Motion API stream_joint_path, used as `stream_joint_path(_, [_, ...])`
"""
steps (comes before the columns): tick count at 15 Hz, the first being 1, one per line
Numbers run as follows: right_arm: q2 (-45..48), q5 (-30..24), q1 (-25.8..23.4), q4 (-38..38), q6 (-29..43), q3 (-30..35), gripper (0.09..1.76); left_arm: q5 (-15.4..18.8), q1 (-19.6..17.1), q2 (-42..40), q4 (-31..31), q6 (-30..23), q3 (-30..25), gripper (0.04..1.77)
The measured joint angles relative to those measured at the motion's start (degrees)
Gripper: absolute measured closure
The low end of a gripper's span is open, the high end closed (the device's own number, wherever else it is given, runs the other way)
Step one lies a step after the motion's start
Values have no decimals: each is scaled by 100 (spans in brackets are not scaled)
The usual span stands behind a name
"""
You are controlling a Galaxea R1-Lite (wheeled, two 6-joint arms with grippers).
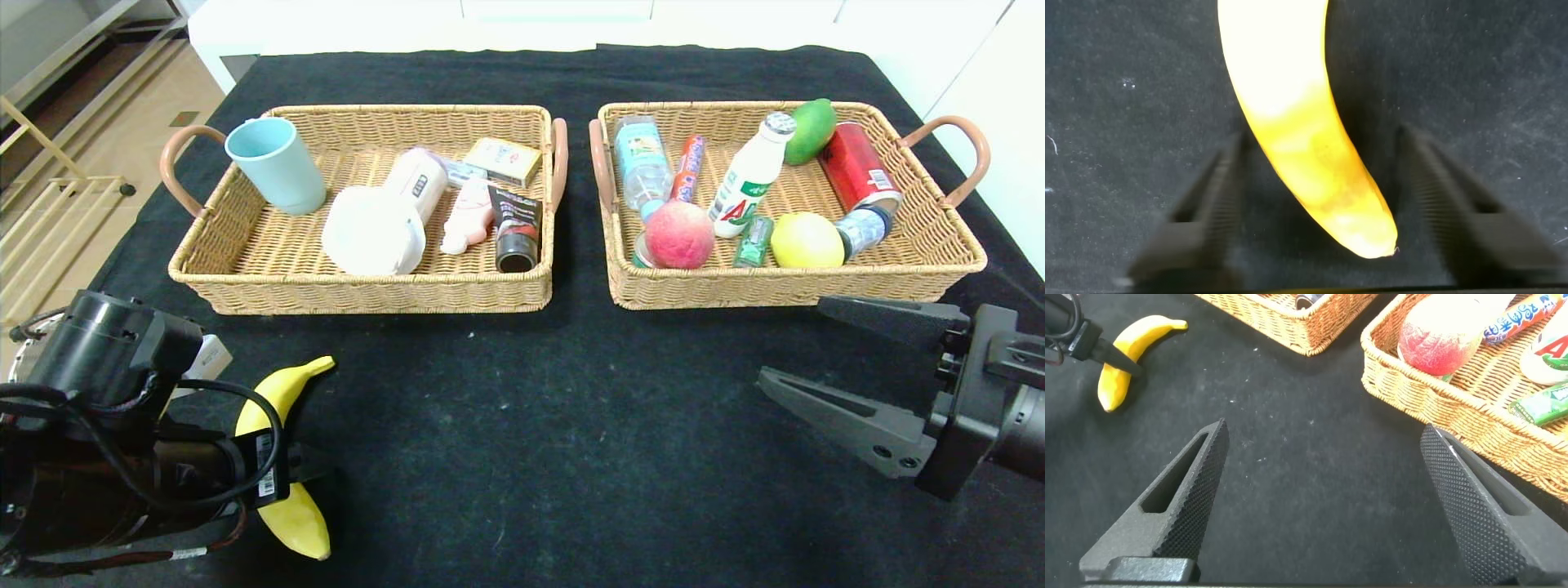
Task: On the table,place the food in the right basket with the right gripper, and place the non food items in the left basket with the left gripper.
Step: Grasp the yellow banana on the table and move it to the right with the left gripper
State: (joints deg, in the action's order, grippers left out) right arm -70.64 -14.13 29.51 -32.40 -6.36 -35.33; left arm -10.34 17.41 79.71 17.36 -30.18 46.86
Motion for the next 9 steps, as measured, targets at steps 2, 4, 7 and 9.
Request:
stream_joint_path(2, [2, 0, 4, -1, -2, 0, 14, 0, 0, 20, 2, 9, -1, 79])
stream_joint_path(4, [9, -1, 6, -1, -7, -2, 14, -2, 0, 30, 0, 11, 0, 100])
stream_joint_path(7, [11, -1, 9, 0, -7, 0, 14, 1, 0, 60, -5, 6, 0, 114])
stream_joint_path(9, [13, -1, 9, -1, -7, 0, 14, 4, 1, 88, -6, -2, 2, 114])
